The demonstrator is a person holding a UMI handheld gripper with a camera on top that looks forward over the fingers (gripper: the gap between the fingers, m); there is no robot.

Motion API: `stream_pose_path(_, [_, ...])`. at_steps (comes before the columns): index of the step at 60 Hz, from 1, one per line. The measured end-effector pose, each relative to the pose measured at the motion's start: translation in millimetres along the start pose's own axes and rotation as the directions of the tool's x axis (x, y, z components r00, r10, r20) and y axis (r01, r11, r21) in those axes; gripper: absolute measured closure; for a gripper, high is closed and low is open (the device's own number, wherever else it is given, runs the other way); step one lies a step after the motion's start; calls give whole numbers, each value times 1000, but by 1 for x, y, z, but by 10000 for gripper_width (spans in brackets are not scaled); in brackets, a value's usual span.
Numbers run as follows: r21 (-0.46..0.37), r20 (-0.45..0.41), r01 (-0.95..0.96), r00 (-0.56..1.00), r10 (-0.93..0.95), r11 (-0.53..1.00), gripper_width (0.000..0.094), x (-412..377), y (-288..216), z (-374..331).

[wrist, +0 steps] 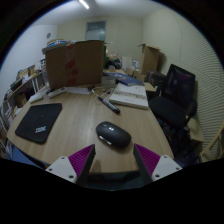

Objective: Arrange mouse

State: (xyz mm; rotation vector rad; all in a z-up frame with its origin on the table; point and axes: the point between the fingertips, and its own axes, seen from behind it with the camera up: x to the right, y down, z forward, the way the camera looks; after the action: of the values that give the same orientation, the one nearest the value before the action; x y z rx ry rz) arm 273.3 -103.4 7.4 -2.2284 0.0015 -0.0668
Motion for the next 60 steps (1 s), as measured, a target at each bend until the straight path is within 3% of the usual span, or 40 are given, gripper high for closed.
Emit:
stream_pose_path(5, [3, 30, 23, 999, -23, 1000, 148, 5, -3, 23])
stream_pose_path(7, [3, 50, 23, 998, -23, 1000, 79, 3, -3, 30])
stream_pose_path(8, [25, 61, 6, 998, -8, 1000, 148, 2, -9, 34])
stream_pose_path(23, [113, 31, -40, 999, 37, 993, 153, 11, -43, 78])
stream_pose_path(27, [132, 12, -52, 999, 51, 990, 226, 12, -49, 85])
stream_pose_path(28, [137, 9, -55, 998, 54, 989, 207, 12, -49, 87])
stream_pose_path(32, [155, 1, -63, 998, 64, 986, 422, 13, -52, 88])
stream_pose_path(41, [115, -28, -61, 998, 65, 991, 468, 13, -50, 90])
stream_pose_path(55, [3, -51, -207, 977, 207, 978, 577, 11, -52, 85])
stream_pose_path(60, [77, -51, -254, 965, 259, 964, 604, 3, -86, 56])
